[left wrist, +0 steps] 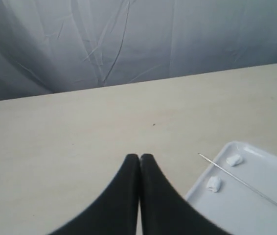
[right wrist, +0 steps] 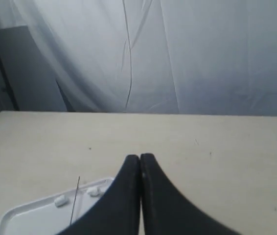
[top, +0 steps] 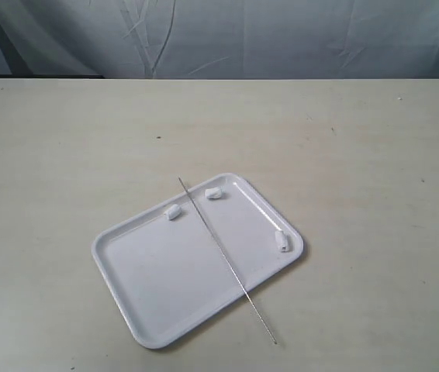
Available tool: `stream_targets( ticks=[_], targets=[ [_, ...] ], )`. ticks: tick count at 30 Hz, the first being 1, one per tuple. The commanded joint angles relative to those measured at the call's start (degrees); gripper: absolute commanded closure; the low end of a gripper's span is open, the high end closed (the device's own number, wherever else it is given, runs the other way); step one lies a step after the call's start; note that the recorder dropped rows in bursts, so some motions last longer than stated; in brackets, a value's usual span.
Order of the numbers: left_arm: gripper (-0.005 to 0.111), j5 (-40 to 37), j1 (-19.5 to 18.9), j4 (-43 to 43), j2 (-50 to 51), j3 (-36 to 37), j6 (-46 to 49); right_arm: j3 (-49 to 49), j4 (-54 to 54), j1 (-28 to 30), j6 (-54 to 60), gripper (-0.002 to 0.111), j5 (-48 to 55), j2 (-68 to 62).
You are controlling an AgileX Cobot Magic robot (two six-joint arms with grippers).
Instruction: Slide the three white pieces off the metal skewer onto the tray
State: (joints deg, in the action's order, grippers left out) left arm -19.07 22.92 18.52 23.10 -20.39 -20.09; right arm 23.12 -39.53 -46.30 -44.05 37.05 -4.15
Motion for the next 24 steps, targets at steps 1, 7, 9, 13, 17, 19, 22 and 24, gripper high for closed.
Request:
stream_targets(
  ticks=[1,7,9,13,17,19,22,24],
  targets=[
    [0.107,3.37,-0.07,2.38,3.59,1.34,-0.47,-0.69,-3.93,0.27,-0.17,0.109,0.27,2.6],
    [0.107,3.39,-0.07,1.9,4.11,1.34,-0.47,-1.02,-3.26,0.27,-0.17,0.109,4.11,2.6],
    [0.107,3.29,-0.07,1.86,4.11,1.34,-0.47,-1.02,-3.4,0.27,-0.17,0.109,4.23,2.6],
    [0.107,3.29,-0.07,1.86,4.11,1.34,-0.47,-1.02,-3.39,0.27,-0.17,0.109,4.23,2.6],
    [0.107,3.29,-0.07,1.86,4.11,1.34,-0.47,-1.02,-3.39,0.27,-0.17,0.109,4.23,2.6],
    [0.107,3.29,-0.07,1.86,4.11,1.34,-0.47,-1.02,-3.39,0.27,-0.17,0.109,4.23,2.6],
    [0.107,3.29,-0.07,1.86,4.11,1.34,-0.47,-1.02,-3.39,0.27,-0.17,0.109,4.47,2.6],
    [0.107,3.29,-0.07,1.86,4.11,1.34,-0.47,-1.02,-3.99,0.27,-0.35,0.109,5.67,2.6]
  ],
)
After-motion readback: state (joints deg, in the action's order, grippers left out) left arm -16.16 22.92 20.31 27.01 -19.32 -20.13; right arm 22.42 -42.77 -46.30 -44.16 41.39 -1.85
